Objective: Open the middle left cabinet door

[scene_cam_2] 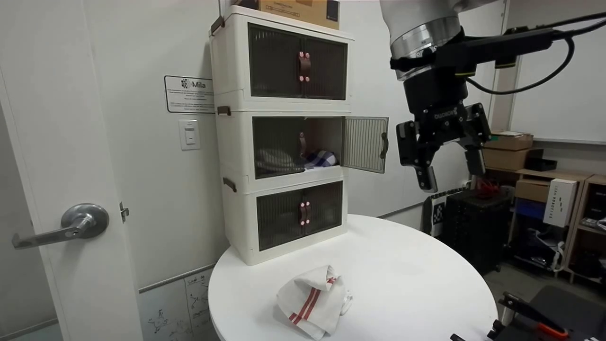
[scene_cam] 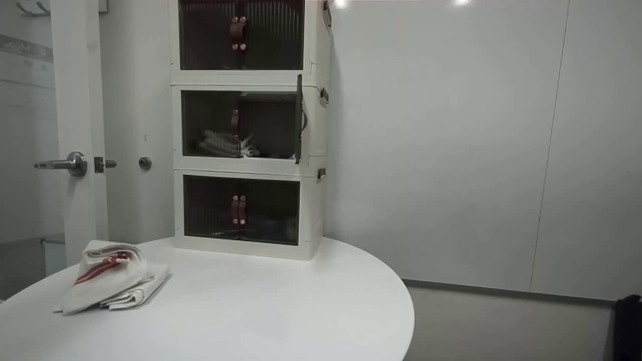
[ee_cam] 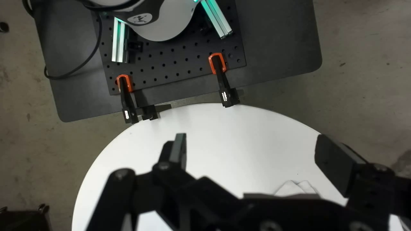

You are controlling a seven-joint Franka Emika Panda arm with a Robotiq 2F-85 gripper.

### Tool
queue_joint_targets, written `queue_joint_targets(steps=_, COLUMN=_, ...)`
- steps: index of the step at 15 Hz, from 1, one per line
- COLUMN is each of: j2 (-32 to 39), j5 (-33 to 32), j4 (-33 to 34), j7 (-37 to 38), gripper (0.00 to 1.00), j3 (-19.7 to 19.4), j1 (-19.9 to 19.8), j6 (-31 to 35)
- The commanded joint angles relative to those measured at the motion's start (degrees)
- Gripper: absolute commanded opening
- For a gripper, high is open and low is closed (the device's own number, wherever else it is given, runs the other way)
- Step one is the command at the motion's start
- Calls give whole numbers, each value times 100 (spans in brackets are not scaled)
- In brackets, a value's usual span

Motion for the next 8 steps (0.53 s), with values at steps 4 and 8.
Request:
queue_joint_targets(steps=4, j2=231, j5=-83, j4=89, j7=405, gripper=100, j3=55, j1=-205, j6=-12)
queue_joint_targets(steps=8, j2=896, j5=-634, j4=520, j7=987, gripper=100, j3=225, j1=-455, j6=-120)
